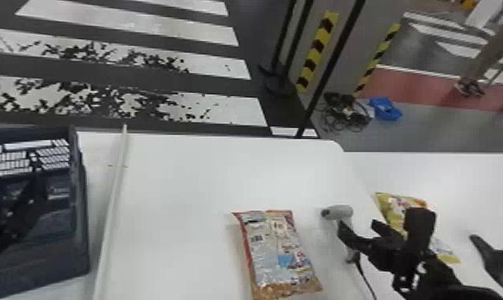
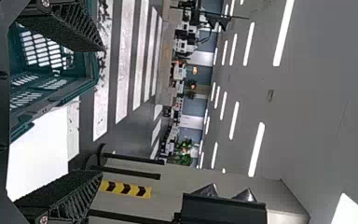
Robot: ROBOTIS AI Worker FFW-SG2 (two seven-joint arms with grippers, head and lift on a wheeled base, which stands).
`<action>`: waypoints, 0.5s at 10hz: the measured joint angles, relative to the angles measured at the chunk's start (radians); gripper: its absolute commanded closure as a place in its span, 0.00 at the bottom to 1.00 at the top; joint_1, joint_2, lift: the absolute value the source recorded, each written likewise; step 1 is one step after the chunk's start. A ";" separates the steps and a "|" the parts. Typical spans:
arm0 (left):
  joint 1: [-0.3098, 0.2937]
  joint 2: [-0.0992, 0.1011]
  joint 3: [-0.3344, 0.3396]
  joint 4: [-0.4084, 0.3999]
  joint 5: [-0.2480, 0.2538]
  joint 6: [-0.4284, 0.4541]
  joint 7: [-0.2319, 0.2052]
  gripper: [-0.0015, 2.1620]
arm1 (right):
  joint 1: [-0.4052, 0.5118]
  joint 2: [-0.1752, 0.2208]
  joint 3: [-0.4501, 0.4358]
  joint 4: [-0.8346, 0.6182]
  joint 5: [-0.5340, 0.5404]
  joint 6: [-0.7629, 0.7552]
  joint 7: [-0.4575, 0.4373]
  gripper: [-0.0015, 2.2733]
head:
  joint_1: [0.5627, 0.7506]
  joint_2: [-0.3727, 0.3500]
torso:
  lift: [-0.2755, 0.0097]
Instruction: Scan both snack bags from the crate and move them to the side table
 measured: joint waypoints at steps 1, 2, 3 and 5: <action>0.000 -0.001 0.000 -0.001 0.000 0.000 0.000 0.03 | 0.043 0.009 -0.022 -0.097 0.002 0.015 -0.003 0.00 | 0.70 0.09 | 0.63; 0.000 -0.001 0.000 -0.002 0.000 -0.001 0.000 0.03 | 0.091 0.027 -0.038 -0.204 0.002 0.045 -0.004 0.00 | 0.70 0.11 | 0.63; 0.000 -0.001 0.000 0.000 0.000 -0.001 -0.001 0.03 | 0.137 0.060 -0.040 -0.301 0.009 0.077 -0.006 0.00 | 0.70 0.14 | 0.63; 0.000 -0.001 0.000 0.002 0.000 -0.002 -0.002 0.03 | 0.187 0.133 0.019 -0.402 0.051 0.098 -0.004 0.02 | 0.70 0.24 | 0.63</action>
